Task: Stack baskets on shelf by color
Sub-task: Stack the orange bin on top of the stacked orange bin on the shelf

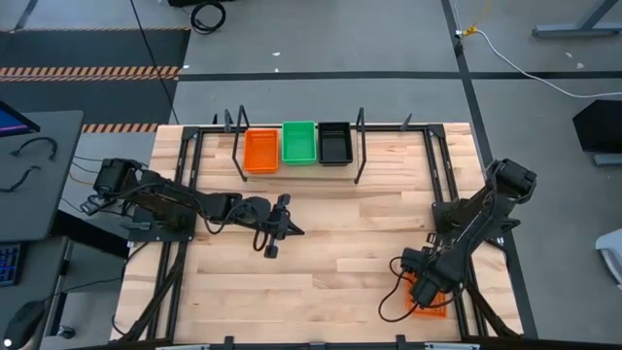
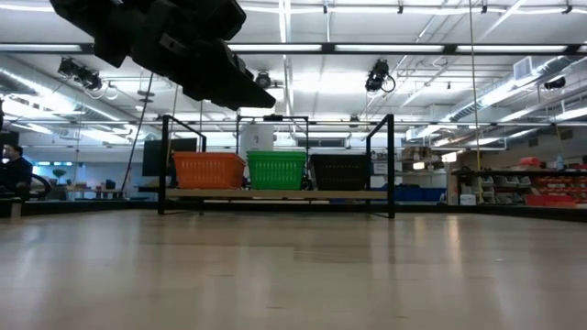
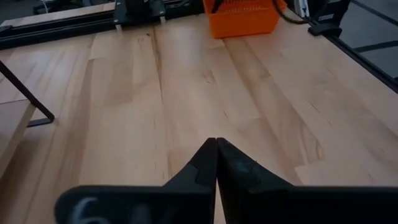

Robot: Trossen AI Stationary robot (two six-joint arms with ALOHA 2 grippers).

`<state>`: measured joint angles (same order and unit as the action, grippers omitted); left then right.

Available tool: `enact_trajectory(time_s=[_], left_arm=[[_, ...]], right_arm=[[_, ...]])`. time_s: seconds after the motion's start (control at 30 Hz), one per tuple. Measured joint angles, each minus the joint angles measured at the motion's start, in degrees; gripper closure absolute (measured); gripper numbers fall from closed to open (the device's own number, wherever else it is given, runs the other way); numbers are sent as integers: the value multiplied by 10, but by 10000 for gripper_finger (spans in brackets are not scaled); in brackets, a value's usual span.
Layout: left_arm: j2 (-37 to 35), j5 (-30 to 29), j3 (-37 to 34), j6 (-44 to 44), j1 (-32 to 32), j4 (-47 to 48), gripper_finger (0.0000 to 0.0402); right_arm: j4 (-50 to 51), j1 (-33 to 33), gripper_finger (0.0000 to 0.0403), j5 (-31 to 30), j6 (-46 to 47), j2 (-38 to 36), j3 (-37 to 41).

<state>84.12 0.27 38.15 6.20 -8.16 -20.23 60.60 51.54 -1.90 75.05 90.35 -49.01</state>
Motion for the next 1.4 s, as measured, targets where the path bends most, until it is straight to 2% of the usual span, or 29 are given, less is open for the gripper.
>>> enact_trajectory(time_s=[0.1,0.2,0.33,0.43,0.57,0.8,1.0,1.17,1.4], left_arm=[[0,0,0,0,-1,0,393],[0,0,0,0,-1,0,388],[0,0,0,0,-1,0,383],[0,0,0,0,-3,0,385],[-1,0,0,2,-6,20,393],[-2,0,0,8,-7,57,387],[-2,0,0,5,-8,63,382],[-2,0,0,8,-11,66,383],[-2,0,0,9,-11,66,373]], right_arm=[[-4,-9,273,-3,9,0,7],[-13,-30,296,-35,4,0,-2],[-53,-76,354,-87,-41,0,-18],[-113,-122,391,-93,-111,0,-21],[-190,-194,385,-120,-216,0,-21],[-299,-341,393,-121,-424,0,-21],[-347,-455,393,-93,-525,0,-21],[-373,-502,392,-73,-592,1,-29],[-380,-522,392,-95,-656,1,-90]])
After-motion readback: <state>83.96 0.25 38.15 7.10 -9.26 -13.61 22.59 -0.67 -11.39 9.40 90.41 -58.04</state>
